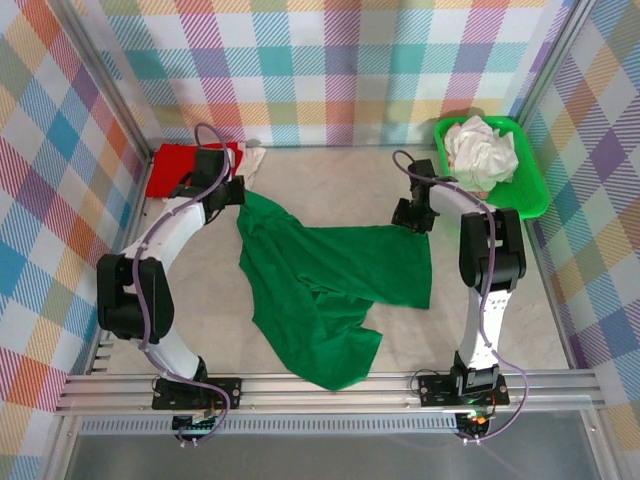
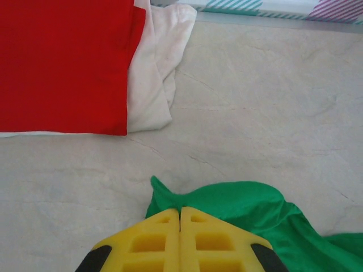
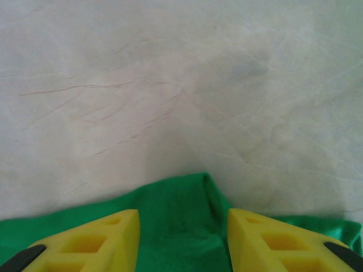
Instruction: Fold and stack the t-shirts
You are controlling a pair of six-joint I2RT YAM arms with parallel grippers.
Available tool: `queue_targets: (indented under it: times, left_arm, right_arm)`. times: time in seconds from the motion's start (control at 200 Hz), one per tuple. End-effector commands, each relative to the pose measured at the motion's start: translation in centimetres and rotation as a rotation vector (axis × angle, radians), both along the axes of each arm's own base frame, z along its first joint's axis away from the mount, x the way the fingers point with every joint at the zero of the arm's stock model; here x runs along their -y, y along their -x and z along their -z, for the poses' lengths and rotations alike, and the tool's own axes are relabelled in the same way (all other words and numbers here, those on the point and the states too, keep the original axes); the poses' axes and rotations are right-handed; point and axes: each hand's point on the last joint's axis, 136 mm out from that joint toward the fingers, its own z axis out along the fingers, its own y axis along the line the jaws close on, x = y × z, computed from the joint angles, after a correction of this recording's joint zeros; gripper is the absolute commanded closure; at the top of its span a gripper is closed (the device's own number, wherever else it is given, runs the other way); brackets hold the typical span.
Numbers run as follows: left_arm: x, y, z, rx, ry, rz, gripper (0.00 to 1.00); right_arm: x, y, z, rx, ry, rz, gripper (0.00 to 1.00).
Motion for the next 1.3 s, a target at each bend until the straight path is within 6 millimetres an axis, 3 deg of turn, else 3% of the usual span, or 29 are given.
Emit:
queue_targets:
  times: [0.0, 0.245, 0.305, 0.465, 0.615, 0.735, 0.835, 0.99, 1.175, 1.295]
  left_arm:
    - [-0.2, 0.6, -2.0, 0.047, 0.033, -0.017, 1.0]
    - [0.2, 0.6, -1.7, 0.06, 0.072, -0.018, 1.0]
    - [0.2, 0.5, -1.8, 0.066, 0.075, -0.018, 1.0]
    - [0.4, 0.6, -1.7, 0.064, 0.09, -0.018, 1.0]
    - [0.0, 1.1, -1.9, 0.068, 0.097, -0.044, 1.0]
    - [-0.4, 2.3, -3.5, 0.108, 0.121, -0.075, 1.0]
    - [-1.2, 4.3, -5.8, 0.161, 0.135, -0.115, 1.0]
    - [-3.0, 9.2, -9.9, 0.235, 0.099, -0.162, 1.0]
    - [-4.4, 15.4, -15.8, 0.385, 0.057, -0.154, 1.0]
    - [-4.8, 18.8, -20.9, 0.482, 0.046, -0.132, 1.0]
  right_arm:
    - [0.5, -0.8, 0.1, 0.008, 0.024, 0.02, 0.56]
    - [-0.5, -1.7, 1.9, -0.002, -0.012, -0.026, 0.61]
    - [-0.6, -1.8, 2.1, -0.002, -0.014, -0.03, 0.68]
    - [-0.6, -2.2, 0.9, 0.036, -0.008, -0.049, 0.89]
    - [-0.5, -2.0, -1.5, 0.082, 0.002, -0.062, 1.0]
    - [-0.7, -1.1, -5.7, 0.17, 0.016, -0.075, 1.0]
    - [-0.7, 1.1, -10.0, 0.255, 0.036, -0.087, 1.0]
    - [0.4, 6.0, -16.1, 0.394, 0.038, -0.076, 1.0]
    - [3.0, 13.0, -26.3, 0.736, 0.042, -0.041, 1.0]
    - [4.3, 17.2, -32.8, 0.94, 0.035, -0.039, 1.0]
